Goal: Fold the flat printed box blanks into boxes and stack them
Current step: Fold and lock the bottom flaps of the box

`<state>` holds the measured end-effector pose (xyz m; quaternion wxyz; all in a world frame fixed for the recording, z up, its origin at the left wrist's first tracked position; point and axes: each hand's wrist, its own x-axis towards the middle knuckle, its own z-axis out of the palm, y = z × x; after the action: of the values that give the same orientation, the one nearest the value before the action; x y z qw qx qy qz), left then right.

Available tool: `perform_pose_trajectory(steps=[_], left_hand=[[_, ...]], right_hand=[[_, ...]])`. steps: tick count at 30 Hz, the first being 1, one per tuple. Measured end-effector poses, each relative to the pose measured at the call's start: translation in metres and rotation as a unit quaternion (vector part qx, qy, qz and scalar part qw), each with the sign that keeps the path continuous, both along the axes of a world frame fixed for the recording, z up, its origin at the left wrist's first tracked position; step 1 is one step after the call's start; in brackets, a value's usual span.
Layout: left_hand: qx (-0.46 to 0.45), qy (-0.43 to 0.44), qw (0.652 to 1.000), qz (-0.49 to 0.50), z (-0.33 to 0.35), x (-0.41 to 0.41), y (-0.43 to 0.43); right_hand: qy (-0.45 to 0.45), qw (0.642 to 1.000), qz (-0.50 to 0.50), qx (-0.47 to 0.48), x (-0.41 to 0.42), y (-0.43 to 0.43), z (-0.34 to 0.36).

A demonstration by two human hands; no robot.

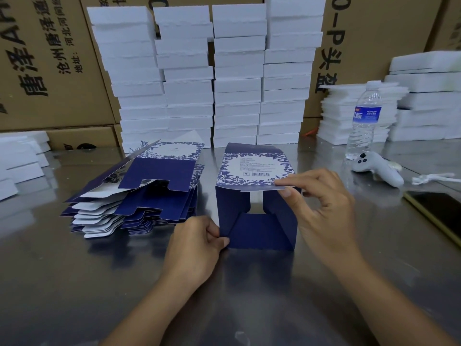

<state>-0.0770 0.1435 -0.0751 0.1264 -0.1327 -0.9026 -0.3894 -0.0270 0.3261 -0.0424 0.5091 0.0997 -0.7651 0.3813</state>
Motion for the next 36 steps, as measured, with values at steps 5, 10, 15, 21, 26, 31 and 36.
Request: perform_pose_trajectory(steps=[5,10,15,21,26,31,36], left_hand=[[0.021,-0.005,1.000,-0.015,-0.001,-0.003,-0.001],[-0.049,0.015,0.998,-0.037,0.000,-0.001,-0.004],[-0.142,0.070,0.987,-0.030,0.003,0.004,-0.004],[0.003,-0.001,0.998,-0.063,0.007,-0.002,-0.009],[0.289,-0.020,0.947,-0.138,0.019,0.006,0.000],[0.338,-0.022,0.912,-0.231,0.020,0.010,0.005],[0.303,0.018,0.926,-0.224,0.013,0.008,0.007]], right_hand=[[0.001,1.000,0.000,0.002,0.000,0.000,0.000],[-0.002,1.000,-0.002,-0.001,-0.001,0.001,0.000],[-0.004,1.000,-0.004,-0.008,-0.001,0.001,0.000],[-0.030,0.999,-0.019,0.009,-0.001,0.003,-0.002],[-0.055,0.998,0.038,0.012,0.004,-0.002,0.000],[-0.103,0.994,0.026,-0.010,0.002,-0.004,-0.005],[-0.101,0.993,0.022,0.055,-0.001,-0.003,-0.010]])
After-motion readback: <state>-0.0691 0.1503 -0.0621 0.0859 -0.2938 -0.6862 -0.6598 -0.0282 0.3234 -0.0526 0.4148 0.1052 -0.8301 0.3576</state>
